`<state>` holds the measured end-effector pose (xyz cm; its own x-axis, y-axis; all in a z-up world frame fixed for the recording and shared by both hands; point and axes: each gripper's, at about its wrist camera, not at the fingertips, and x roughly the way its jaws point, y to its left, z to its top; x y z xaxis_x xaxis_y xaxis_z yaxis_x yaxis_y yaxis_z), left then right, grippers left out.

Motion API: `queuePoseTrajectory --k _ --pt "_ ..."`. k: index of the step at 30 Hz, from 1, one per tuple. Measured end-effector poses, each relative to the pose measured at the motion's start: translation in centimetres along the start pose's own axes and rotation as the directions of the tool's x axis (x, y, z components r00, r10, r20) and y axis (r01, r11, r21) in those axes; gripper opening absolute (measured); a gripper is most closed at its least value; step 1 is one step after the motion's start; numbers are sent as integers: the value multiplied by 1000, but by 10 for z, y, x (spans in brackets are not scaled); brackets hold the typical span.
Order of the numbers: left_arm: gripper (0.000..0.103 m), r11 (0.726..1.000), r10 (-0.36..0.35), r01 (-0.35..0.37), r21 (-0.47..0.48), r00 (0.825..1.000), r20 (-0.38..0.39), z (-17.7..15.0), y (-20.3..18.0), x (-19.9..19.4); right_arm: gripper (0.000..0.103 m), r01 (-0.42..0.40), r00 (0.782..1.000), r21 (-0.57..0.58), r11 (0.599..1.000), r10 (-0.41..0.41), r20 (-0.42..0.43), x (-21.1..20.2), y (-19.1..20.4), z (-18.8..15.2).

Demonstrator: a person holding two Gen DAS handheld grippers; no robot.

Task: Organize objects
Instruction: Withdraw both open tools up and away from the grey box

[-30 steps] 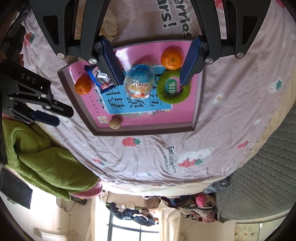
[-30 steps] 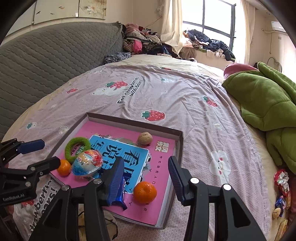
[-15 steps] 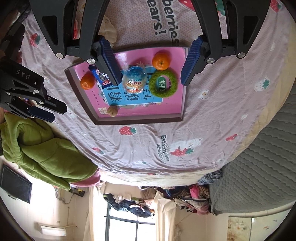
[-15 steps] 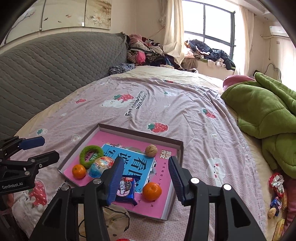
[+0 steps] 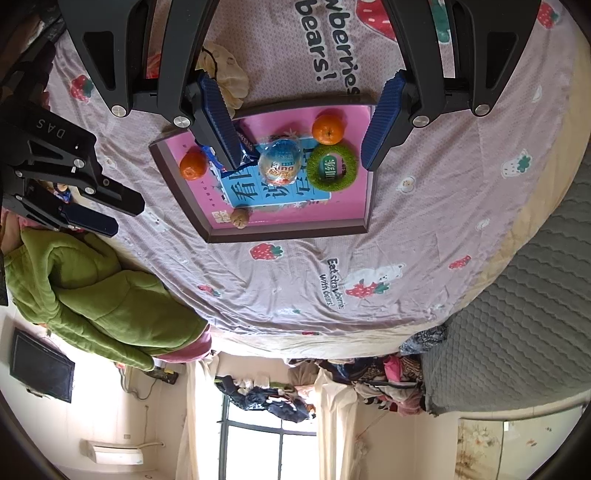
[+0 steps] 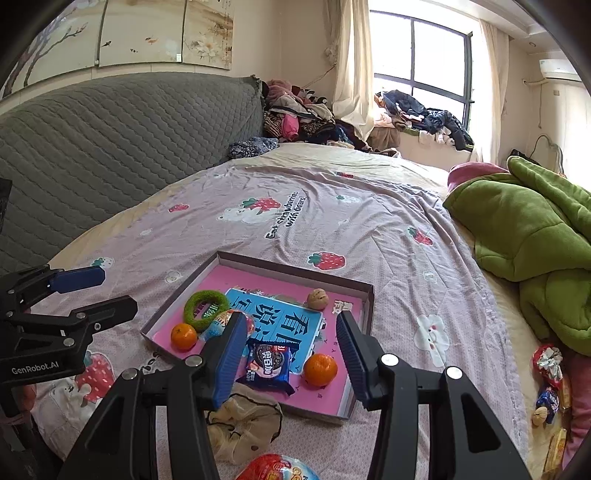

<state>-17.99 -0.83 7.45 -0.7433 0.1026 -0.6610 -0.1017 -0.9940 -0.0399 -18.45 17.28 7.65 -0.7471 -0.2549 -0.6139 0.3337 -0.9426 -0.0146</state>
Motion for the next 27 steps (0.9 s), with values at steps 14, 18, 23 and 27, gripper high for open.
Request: queuePoseTrajectory --k 14,18,23,27 --pt "69 999 -17 17 35 1000 6 -15 -18 -25 50 -8 999 51 999 6 33 -35 -5 -16" --pt "69 999 -21 21 49 1000 7 -19 -26 -29 50 -8 999 62 998 5 41 -43 -8 -20" --pt "69 998 -26 26 61 1000 4 -24 -36 -34 51 -12 999 67 998 9 37 -49 -10 -26" --pt "69 997 -31 30 69 1000 3 -26 -41 -38 53 -13 999 74 997 10 41 -55 -13 -31"
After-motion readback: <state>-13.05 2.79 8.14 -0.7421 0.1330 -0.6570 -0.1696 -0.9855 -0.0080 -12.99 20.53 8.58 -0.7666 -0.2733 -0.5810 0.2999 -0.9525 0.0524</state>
